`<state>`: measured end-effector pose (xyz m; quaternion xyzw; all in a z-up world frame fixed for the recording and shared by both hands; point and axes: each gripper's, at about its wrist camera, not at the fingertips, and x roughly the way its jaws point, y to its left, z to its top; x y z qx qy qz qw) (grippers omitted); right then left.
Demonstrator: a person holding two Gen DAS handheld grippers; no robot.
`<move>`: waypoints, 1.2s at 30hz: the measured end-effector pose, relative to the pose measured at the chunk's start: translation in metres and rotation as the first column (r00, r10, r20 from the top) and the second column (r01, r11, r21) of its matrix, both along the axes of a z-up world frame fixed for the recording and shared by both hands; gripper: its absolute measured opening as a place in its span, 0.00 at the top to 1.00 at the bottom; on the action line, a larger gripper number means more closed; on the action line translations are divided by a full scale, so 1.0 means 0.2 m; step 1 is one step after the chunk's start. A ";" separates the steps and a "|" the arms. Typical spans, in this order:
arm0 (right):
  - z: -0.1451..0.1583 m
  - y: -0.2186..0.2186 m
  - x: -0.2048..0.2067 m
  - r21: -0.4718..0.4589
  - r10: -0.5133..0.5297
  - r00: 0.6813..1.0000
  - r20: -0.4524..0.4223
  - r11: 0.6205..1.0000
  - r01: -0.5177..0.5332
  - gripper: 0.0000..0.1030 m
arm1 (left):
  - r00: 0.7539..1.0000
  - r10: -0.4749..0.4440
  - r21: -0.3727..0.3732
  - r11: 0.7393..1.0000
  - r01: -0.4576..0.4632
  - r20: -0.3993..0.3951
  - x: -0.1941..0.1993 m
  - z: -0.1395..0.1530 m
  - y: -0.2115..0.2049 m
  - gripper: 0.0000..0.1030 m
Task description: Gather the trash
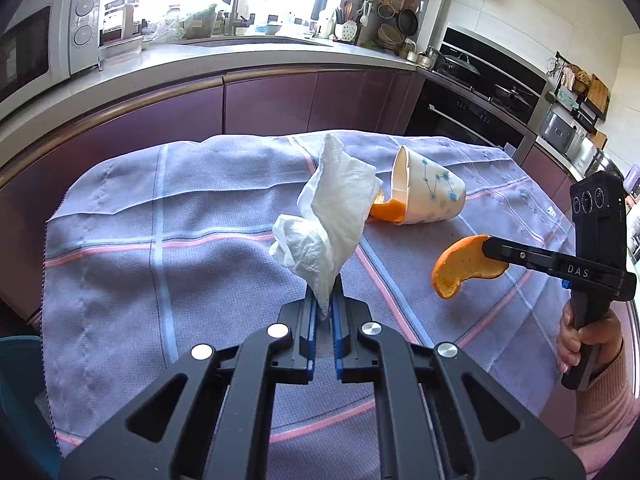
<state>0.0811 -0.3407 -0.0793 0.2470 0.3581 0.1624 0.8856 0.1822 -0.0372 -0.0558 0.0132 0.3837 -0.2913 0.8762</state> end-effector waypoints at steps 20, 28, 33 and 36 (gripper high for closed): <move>0.10 0.30 -0.03 0.017 0.123 0.991 0.055 0.992 -0.124 0.90 | 0.997 0.068 -0.067 0.996 -0.066 0.034 -0.24 0.08 0.37 0.93; 0.13 0.41 -0.02 0.022 0.174 0.982 0.066 0.984 -0.176 0.90 | 0.992 0.112 -0.073 0.991 -0.108 0.053 -0.32 0.12 0.51 0.93; 0.13 0.49 -0.01 0.023 0.207 0.976 0.064 0.978 -0.208 0.90 | 0.989 0.143 -0.079 0.987 -0.138 0.050 -0.35 0.13 0.58 0.93; 0.14 0.54 0.00 0.022 0.221 0.973 0.066 0.975 -0.223 0.90 | 0.986 0.162 -0.084 0.984 -0.158 0.047 -0.38 0.12 0.63 0.93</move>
